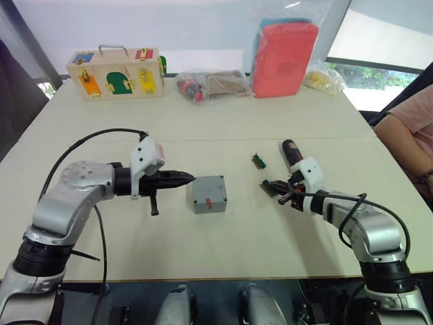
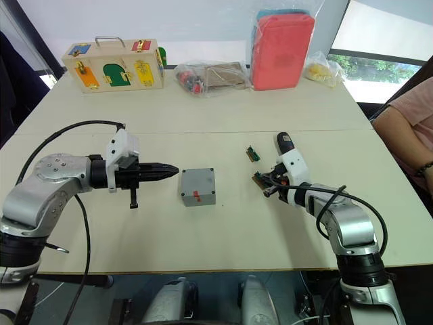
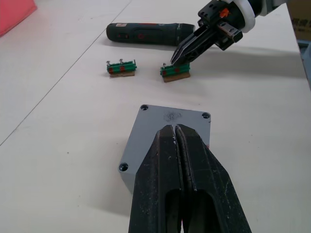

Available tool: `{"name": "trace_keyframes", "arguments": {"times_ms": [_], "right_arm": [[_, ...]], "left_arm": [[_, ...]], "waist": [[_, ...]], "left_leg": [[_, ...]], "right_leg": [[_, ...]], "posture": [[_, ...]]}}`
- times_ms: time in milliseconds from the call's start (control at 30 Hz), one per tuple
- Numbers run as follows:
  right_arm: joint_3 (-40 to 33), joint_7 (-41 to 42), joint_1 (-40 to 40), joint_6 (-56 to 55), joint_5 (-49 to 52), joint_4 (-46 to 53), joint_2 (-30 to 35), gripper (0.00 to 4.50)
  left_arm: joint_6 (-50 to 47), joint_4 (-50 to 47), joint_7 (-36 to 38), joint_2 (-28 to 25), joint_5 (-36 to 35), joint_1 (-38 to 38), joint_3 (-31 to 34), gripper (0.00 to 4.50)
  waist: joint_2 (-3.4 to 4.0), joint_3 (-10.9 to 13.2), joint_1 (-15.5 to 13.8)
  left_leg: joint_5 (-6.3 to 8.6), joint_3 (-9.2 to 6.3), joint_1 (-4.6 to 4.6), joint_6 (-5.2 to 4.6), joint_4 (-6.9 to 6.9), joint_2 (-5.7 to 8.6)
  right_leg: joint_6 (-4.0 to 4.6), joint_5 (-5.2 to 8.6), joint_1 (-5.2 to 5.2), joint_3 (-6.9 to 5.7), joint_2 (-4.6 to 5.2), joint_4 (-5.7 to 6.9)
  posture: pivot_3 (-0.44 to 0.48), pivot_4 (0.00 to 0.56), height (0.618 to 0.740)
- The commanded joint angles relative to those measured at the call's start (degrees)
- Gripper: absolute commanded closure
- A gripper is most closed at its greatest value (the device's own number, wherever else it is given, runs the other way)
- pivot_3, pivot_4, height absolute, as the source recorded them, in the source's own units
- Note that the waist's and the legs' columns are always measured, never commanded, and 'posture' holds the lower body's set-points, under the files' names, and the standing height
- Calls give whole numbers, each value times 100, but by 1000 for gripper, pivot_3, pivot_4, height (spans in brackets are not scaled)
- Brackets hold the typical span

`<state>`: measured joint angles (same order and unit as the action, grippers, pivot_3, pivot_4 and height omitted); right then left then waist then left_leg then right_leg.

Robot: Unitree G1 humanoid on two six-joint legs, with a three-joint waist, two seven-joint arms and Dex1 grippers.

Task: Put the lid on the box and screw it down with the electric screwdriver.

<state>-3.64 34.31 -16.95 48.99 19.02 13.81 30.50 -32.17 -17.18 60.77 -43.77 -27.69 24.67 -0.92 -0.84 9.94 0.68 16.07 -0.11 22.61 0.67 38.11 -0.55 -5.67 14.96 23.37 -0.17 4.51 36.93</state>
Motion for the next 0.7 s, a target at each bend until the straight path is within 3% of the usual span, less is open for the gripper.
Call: {"name": "trace_keyframes", "arguments": {"times_ms": [33, 333, 500, 700], "right_arm": [[-329, -11, -119, 153, 265, 511, 162, 4469], [-394, 312, -721, 984, 1122, 1426, 582, 4469], [130, 137, -1465, 1350, 1351, 1315, 147, 4469], [744, 25, -1804, 1342, 1257, 1065, -174, 4469]], "left_arm": [[87, -237, -48, -42, -47, -82, 127, 4500], [124, -157, -51, -122, -40, -126, 202, 4500], [169, -102, 8, -130, -14, -108, 121, 4500], [133, -102, 16, -185, -52, -167, 217, 4500]], "waist": [[2, 2, 0], [6, 8, 8], [7, 10, 16], [7, 11, -8]], "left_leg": [[0, 0, 0, 0, 0, -1], [0, -2, 0, 0, 0, -3], [0, -2, -1, 0, -1, -7], [0, -3, 13, 0, -2, 1]], "right_leg": [[0, 0, 0, 0, 0, 0], [1, 0, 1, 0, 0, 0], [2, 1, 3, 0, -5, 0], [2, 1, 7, -2, 7, -4]], "posture": [[0, 150, 730], [0, 150, 730], [0, 150, 730], [0, 150, 730]]}}
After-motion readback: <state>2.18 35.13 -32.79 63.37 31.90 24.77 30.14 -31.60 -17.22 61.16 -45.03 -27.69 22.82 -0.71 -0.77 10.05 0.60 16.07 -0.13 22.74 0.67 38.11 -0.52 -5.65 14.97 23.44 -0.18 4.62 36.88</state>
